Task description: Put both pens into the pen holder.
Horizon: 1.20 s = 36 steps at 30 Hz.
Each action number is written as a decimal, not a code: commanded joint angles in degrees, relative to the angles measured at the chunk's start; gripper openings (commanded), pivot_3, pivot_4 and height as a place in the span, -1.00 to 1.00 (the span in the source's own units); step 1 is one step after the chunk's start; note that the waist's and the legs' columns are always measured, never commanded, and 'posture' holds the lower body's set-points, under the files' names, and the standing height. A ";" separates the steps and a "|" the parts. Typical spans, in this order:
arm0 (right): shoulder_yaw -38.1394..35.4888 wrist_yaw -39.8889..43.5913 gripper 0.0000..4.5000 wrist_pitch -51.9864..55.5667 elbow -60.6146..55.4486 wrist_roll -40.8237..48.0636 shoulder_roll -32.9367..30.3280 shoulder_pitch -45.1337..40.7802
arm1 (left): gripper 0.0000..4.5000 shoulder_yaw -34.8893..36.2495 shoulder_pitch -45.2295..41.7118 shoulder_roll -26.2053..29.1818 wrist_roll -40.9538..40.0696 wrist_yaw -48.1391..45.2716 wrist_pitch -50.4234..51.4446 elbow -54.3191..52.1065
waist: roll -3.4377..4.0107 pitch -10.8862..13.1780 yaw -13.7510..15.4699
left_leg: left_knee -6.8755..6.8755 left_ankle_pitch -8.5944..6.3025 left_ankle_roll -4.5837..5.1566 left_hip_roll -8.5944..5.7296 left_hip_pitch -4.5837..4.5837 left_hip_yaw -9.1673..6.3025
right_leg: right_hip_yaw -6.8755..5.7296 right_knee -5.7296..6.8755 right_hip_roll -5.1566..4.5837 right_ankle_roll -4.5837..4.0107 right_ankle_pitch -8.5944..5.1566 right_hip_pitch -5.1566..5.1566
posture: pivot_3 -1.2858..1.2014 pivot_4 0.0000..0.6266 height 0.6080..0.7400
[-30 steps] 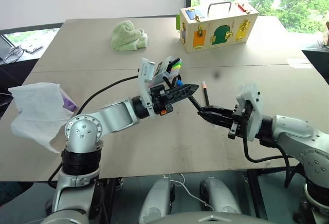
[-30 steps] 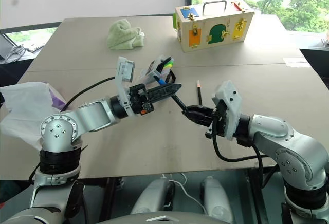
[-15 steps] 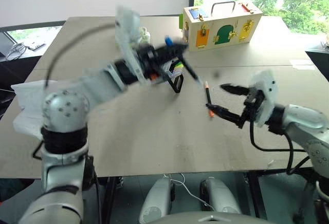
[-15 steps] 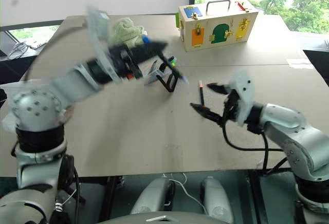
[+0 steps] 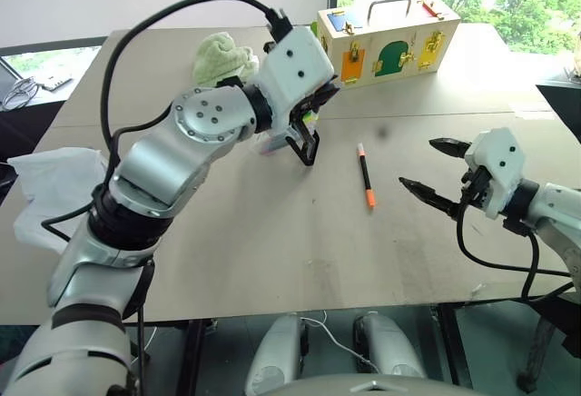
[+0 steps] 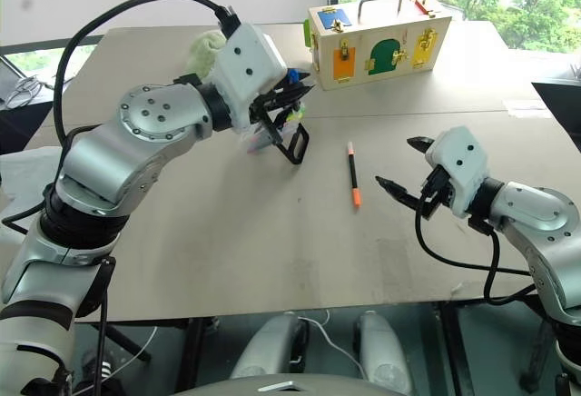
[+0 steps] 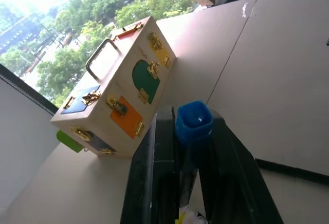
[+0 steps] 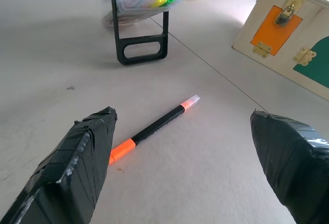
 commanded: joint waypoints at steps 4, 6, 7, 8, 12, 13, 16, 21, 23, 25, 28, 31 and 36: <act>-1.76 -0.90 0.97 -0.28 -2.86 -0.23 0.10 1.73 | -1.00 -1.50 -0.56 -1.93 9.23 -3.11 -0.19 1.57 | 0.00 0.00 -0.11 | 0.01 -0.01 0.02 0.00 0.02 -0.01 | -0.01 0.04 0.01 0.00 0.00 0.01 | 0.03 -0.52 1.00; -1.90 -1.07 0.97 -0.45 -2.95 -0.34 0.21 2.28 | -1.00 -1.12 -0.60 -2.81 10.74 -3.71 0.15 1.50 | -0.02 0.01 -0.15 | 0.02 -0.01 0.03 0.00 0.00 -0.02 | -0.02 0.06 0.02 0.00 0.00 0.00 | 0.03 -0.52 1.00; -2.06 -1.13 0.97 -0.54 -2.95 -0.33 0.28 2.56 | -1.00 -0.76 -0.57 -3.35 11.42 -3.93 -0.11 1.32 | -0.02 0.01 -0.15 | 0.02 -0.02 0.03 0.00 0.00 -0.03 | -0.03 0.05 0.02 0.00 0.00 0.00 | 0.03 -0.52 1.00; -2.22 -1.11 0.97 -0.66 -2.89 -0.29 0.32 2.81 | -1.00 -0.38 -0.52 -3.92 12.01 -4.11 -0.66 1.12 | -0.02 0.01 -0.14 | 0.02 -0.02 0.04 0.00 0.00 -0.02 | -0.02 0.06 0.02 0.00 0.00 0.00 | 0.03 -0.52 1.00; -2.55 -0.68 0.97 -1.56 -2.21 -0.40 0.28 3.55 | -1.00 1.46 -0.04 -6.39 13.29 -4.37 -1.82 -0.20 | -0.02 0.01 -0.09 | 0.07 -0.01 0.02 0.00 -0.04 -0.04 | -0.05 0.05 0.00 0.01 0.00 0.00 | 0.03 -0.52 1.00; -2.57 -0.56 0.97 -1.73 -2.02 -0.32 0.31 3.53 | -1.00 1.33 0.09 -6.30 14.06 -4.57 -1.26 -0.39 | -0.02 0.01 -0.14 | 0.08 -0.01 0.02 0.00 -0.04 -0.05 | -0.05 0.05 0.00 0.01 0.00 0.00 | 0.03 -0.52 1.00; -2.38 -0.33 0.97 -2.14 -1.54 -0.09 0.55 3.07 | -1.00 1.44 0.56 -6.32 15.99 -4.63 -0.78 -0.24 | -0.02 0.01 -0.29 | 0.08 -0.02 0.03 0.00 -0.02 -0.04 | -0.04 0.08 0.01 0.01 0.00 0.00 | 0.03 -0.52 1.00; -1.99 0.00 0.97 -2.56 -0.80 -0.22 0.60 2.42 | -1.00 2.22 1.19 -6.78 17.81 -5.38 -0.08 -0.33 | -0.02 0.01 -0.20 | 0.10 -0.02 0.05 0.00 -0.02 -0.05 | -0.05 0.12 0.01 0.01 0.01 0.01 | 0.03 -0.52 1.00; -1.82 0.13 0.97 -2.69 -0.59 -0.29 0.59 2.25 | -1.00 2.35 1.42 -6.47 18.62 -5.67 1.11 -0.55 | -0.02 0.01 -0.19 | 0.12 -0.06 0.11 -0.02 -0.02 -0.05 | -0.05 0.12 0.00 0.01 0.01 0.01 | 0.03 -0.52 1.00; -1.68 0.14 0.97 -2.68 -0.53 -0.28 0.59 2.05 | -1.00 2.47 1.66 -6.42 19.33 -5.85 2.38 -0.69 | -0.02 0.01 -0.19 | 0.12 -0.06 0.10 -0.02 -0.02 -0.05 | -0.05 0.13 0.00 0.01 0.01 0.01 | 0.03 -0.52 1.00; -1.47 0.16 0.97 -2.69 -0.35 -0.33 0.53 1.70 | -1.00 2.31 1.83 -6.37 20.43 -6.08 4.23 -0.76 | -0.02 0.01 -0.21 | 0.12 -0.05 0.10 -0.02 -0.01 -0.06 | -0.05 0.15 0.01 0.01 0.01 0.01 | 0.03 -0.52 1.00; -1.34 0.12 0.97 -2.59 -0.36 -0.38 0.49 1.40 | -1.00 1.84 1.91 -6.18 21.52 -6.51 6.33 -0.62 | -0.02 0.01 -0.24 | 0.13 -0.06 0.11 -0.02 0.00 -0.05 | -0.05 0.18 0.01 0.01 0.01 0.01 | 0.03 -0.52 1.00; -1.49 0.09 0.99 -2.47 -0.58 -0.35 0.49 1.45 | -0.78 2.22 1.32 -6.75 23.09 -6.17 9.45 0.53 | -0.02 0.01 -0.22 | 0.19 -0.06 0.12 -0.02 -0.01 -0.06 | -0.06 0.21 0.01 0.01 0.01 0.01 | 0.03 -0.52 1.00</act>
